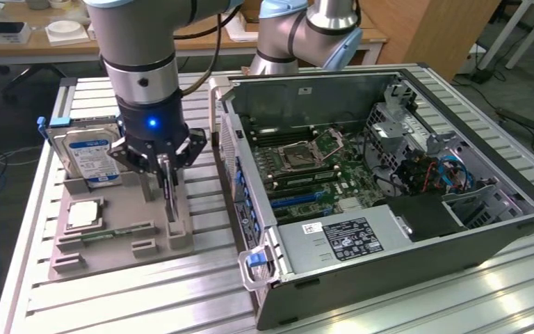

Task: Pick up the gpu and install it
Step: 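Pick up the gpu and move the gpu toward the slot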

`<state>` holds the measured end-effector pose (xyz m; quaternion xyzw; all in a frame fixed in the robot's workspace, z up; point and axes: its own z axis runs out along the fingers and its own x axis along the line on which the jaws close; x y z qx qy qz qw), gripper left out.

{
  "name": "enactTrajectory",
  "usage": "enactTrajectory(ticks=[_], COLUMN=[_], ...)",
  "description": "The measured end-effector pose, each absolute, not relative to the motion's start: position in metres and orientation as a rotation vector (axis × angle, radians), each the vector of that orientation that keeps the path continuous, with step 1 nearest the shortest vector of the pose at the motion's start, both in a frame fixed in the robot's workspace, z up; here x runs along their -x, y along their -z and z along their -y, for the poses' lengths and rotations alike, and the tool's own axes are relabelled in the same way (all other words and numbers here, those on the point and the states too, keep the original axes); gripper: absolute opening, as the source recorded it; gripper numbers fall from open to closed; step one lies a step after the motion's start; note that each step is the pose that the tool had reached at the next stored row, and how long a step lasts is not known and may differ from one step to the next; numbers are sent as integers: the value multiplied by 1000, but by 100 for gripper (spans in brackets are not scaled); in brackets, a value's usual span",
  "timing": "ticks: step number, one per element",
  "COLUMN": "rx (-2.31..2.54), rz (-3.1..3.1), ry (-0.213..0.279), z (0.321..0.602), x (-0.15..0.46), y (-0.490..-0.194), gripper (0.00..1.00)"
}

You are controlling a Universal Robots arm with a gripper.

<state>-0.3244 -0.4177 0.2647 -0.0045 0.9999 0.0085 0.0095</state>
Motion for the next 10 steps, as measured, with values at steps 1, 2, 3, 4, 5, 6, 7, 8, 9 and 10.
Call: enactTrajectory(ticks=[1,2,3,4,5,6,7,8,9,10], rx=[14,14,14,14,14,14,14,14,14,14], rz=[-3122,-3122,-3122,-3122,-3122,-3122,-3122,-3122,-3122,-3122], ry=[-27,-27,-27,-27,-27,-27,-27,-27,-27,-27], z=[418,418,418,418,418,418,418,418,418,418], x=[324,324,324,324,324,324,324,324,324,324], y=[-266,-267,-269,-270,-271,-273,-274,-276,-278,-280], gripper=[27,27,27,27,27,27,27,27,27,27])
